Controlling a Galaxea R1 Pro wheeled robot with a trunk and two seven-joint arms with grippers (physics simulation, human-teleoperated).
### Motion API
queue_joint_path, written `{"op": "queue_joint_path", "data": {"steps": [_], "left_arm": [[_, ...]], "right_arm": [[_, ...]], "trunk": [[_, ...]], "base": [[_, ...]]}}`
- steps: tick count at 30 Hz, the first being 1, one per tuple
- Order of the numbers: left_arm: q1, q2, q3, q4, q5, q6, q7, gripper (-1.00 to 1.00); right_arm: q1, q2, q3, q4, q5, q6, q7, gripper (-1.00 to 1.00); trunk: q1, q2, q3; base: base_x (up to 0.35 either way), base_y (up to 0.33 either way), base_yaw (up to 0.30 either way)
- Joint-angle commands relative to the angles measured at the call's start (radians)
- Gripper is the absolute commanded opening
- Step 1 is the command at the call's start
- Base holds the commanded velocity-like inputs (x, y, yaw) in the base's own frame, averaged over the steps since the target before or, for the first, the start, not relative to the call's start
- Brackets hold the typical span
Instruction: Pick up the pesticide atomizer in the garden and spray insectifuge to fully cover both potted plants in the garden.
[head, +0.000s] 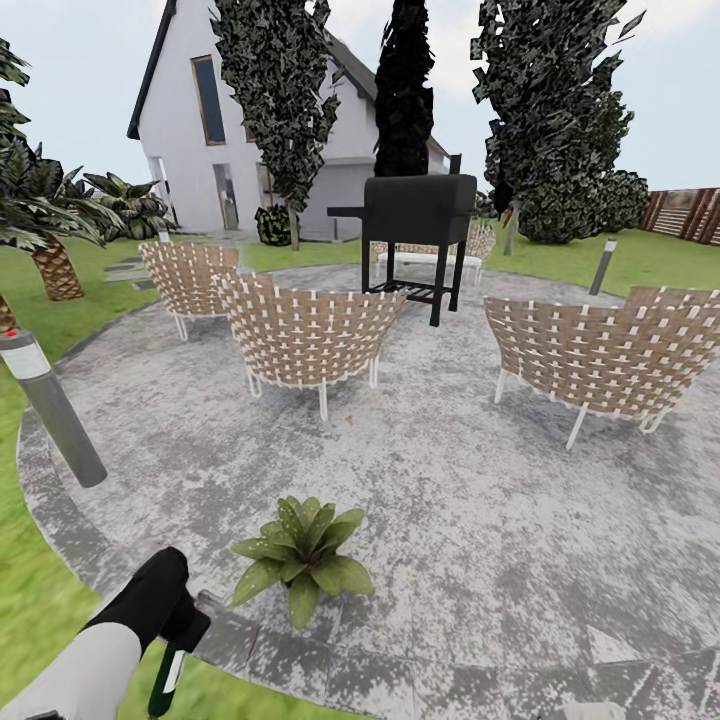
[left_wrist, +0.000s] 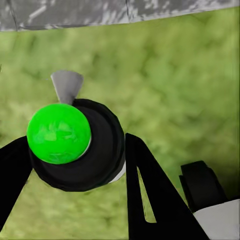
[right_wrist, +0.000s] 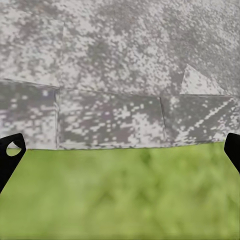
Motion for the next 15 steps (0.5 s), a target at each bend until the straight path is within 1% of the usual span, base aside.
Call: {"op": "queue_joint_path", "data": {"steps": [1, 2, 5, 10, 12, 15], "left_arm": [[0.0, 0.0, 0.007, 0.006, -0.001, -0.018, 0.02, -1.0], [0.0, 0.0, 0.009, 0.012, 0.006, -0.026, 0.044, -1.0], [0.0, -0.002, 0.012, 0.02, 0.019, -0.036, 0.069, -1.0], [0.0, 0.001, 0.011, 0.021, 0.103, -0.037, 0.073, -1.0], [0.0, 0.001, 0.01, 0.022, 0.113, -0.036, 0.072, -1.0], [0.0, 0.0, 0.01, 0.022, 0.118, -0.036, 0.063, -1.0]], "right_arm": [[-0.001, 0.0, -0.006, 0.002, 0.01, -0.003, -0.005, 1.0], [-0.001, 0.001, -0.006, 0.001, 0.009, -0.003, -0.005, 1.0], [-0.001, 0.003, -0.006, 0.002, 0.006, -0.004, -0.006, 1.0], [-0.001, 0.004, -0.006, 0.001, 0.005, -0.004, -0.007, 1.0], [-0.001, 0.004, -0.006, 0.001, 0.005, -0.004, -0.007, 1.0], [-0.001, 0.004, -0.006, 0.002, 0.005, -0.003, -0.007, 1.0]], "trunk": [[0.0, 0.0, -0.001], [0.0, 0.0, -0.001], [0.0, 0.0, -0.001], [0.0, 0.0, -0.004], [0.0, 0.0, -0.005], [0.0, 0.0, -0.006]], "base": [[0.0, 0.0, 0.0], [0.0, 0.0, 0.0], [0.0, 0.0, 0.029], [0.0, 0.0, 0.218], [0.0, 0.0, 0.251], [0.0, 0.0, 0.253]]}}
